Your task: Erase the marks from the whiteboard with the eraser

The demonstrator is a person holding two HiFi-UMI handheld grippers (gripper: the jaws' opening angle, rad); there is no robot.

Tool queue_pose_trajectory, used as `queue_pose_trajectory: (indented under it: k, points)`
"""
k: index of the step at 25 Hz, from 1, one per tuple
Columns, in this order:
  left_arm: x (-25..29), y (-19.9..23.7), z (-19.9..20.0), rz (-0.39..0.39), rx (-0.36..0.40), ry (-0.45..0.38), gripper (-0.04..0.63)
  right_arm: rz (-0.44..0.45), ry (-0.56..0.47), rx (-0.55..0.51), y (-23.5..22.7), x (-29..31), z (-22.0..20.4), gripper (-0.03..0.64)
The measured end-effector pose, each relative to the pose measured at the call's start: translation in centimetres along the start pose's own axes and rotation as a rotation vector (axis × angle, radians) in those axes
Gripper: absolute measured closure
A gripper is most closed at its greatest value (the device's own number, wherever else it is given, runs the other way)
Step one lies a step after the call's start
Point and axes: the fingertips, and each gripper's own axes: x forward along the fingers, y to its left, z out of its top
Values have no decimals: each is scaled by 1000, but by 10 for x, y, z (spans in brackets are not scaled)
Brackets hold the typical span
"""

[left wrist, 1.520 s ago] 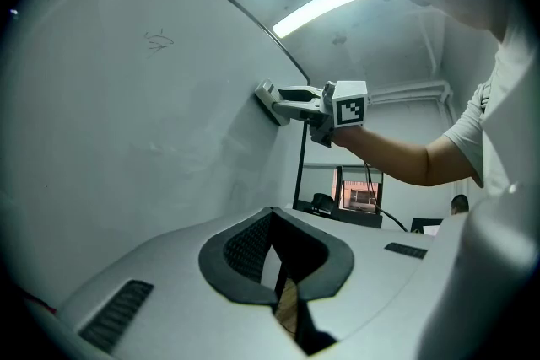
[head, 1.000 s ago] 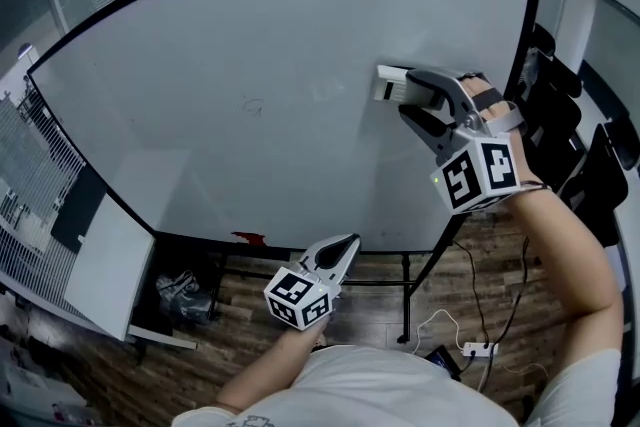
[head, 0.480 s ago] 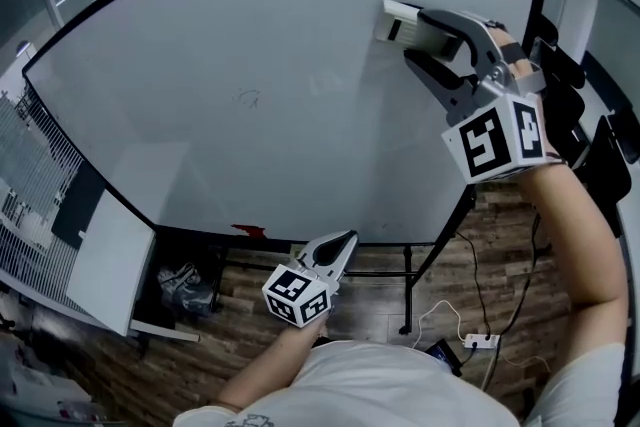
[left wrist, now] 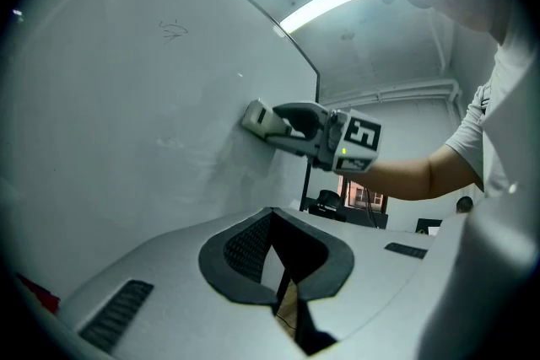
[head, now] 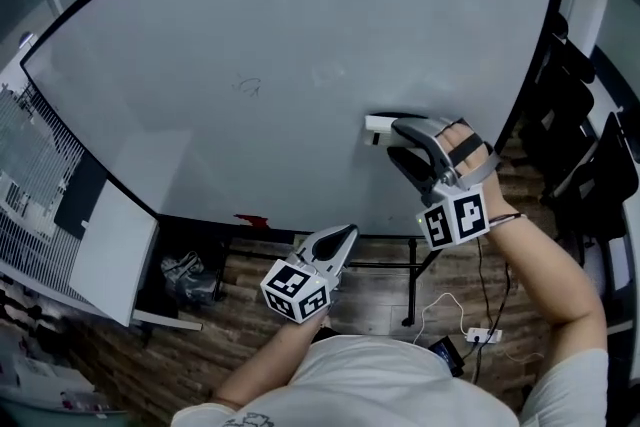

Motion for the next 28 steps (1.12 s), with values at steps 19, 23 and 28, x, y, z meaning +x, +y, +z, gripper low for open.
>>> queue_pose_trajectory:
  k: [19,23,28]
  points:
    - [0,-1,-10,18,12,28,588,103,8,-76,127,-2,-28,383]
    - [10,-10,-11,-9,24,38,588,37,0,-87,75,-11,-26,383]
    - [29,-21,-6,-49,45,41,588,-71,-12,-81,-18,-27,-29,382]
